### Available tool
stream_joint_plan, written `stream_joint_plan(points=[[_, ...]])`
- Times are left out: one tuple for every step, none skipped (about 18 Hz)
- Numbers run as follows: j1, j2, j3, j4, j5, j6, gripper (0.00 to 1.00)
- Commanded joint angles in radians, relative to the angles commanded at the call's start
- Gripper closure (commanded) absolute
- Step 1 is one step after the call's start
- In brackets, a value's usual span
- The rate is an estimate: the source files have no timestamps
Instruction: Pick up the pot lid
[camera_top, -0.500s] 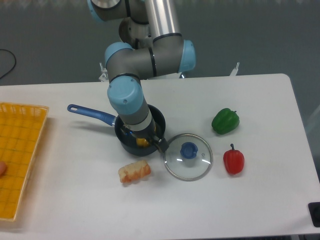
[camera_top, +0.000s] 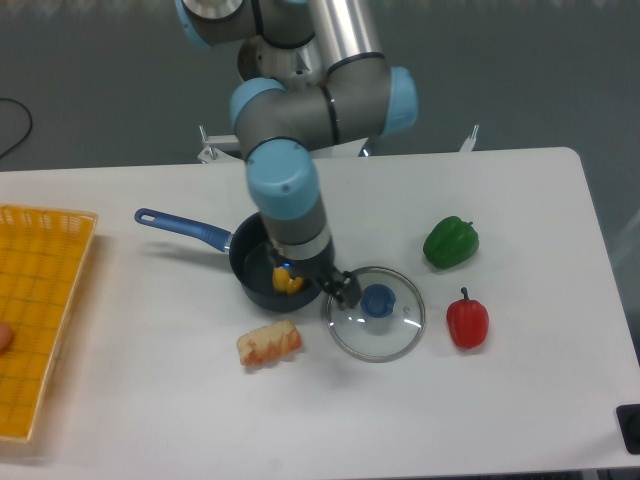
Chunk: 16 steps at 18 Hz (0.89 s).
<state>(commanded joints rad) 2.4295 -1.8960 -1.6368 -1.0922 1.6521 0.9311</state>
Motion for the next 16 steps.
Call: stream_joint_plan(points=[[0.018,0.000,-0.002,0.003,-0.005,0.003,0.00],[0.037,0.000,-0.003,0.003,-0.017,0.021,0.00],[0.055,0.000,-0.002,0.003,-0.024,0.056,0.00],[0.072,0.000,-0.003,0.003,-0.025,0.086,0.00],[0.086,0.002,-0.003,0.003,-0.028,0.104,0.00],[0.101,0.002,-0.006,0.003,-0.028,0.116,0.00],[0.120,0.000,-0.008,0.005,-0.028,0.133,0.00],[0.137,0.000,-0.009,0.005,-0.028,0.164,0.00],[0.155,-0.001,-0.011,0.005,-0.028,0.193,0.00],[0.166,-0.005,-0.014,0.005,-0.028,0.208,0.00],[0.174,-0.006,-0.017,0.005,-0.026,0.215,0.00],[0.178,-0.009,-0.020,0.006,-0.025,0.222,0.00],[0.192,-0.014,-0.023,0.006,-0.023,0.235,0.00],[0.197,-0.021,-0.023,0.008,-0.022,0.242,0.00],[0.198,-0.034,-0.025,0.011,-0.021,0.242,0.00],[0.198,-0.052,-0.026,0.027,-0.020,0.239,0.00]])
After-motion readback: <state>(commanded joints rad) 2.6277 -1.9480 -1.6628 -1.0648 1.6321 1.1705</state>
